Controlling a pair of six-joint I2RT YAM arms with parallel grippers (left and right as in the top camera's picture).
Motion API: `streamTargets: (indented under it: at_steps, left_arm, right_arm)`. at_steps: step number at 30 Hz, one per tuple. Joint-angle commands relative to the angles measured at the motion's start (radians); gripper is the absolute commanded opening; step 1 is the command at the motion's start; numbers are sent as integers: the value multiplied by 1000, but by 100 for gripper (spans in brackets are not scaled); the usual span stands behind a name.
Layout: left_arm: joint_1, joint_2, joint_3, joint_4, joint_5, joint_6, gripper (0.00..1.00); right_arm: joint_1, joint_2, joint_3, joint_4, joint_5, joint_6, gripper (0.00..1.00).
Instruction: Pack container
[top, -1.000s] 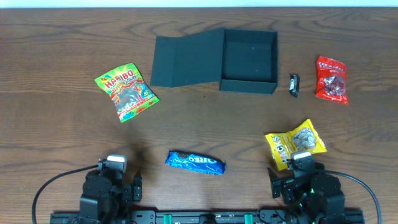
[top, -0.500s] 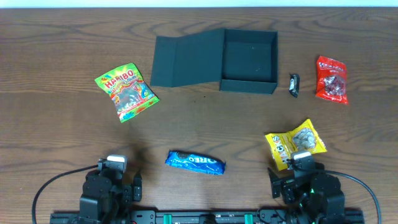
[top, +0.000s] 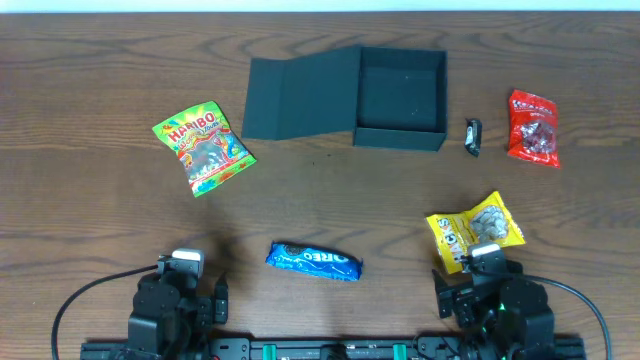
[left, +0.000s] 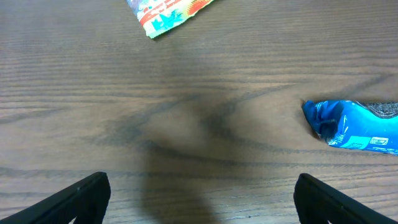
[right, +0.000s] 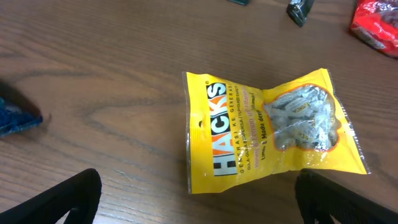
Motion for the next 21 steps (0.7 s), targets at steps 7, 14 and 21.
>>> streamTargets:
  at_steps: [7, 14, 21]
  left_arm:
    - [-5, -9, -30, -35, -18, 3, 95]
    - [-5, -9, -30, -35, -18, 3, 95]
    - [-5, -9, -30, -35, -18, 3, 95]
  right_arm:
    - [-5, -7, -4, 138, -60, 29, 99]
    - [-5, -7, -4, 210, -63, 31, 99]
    - [-5, -7, -3, 452, -257, 404, 99]
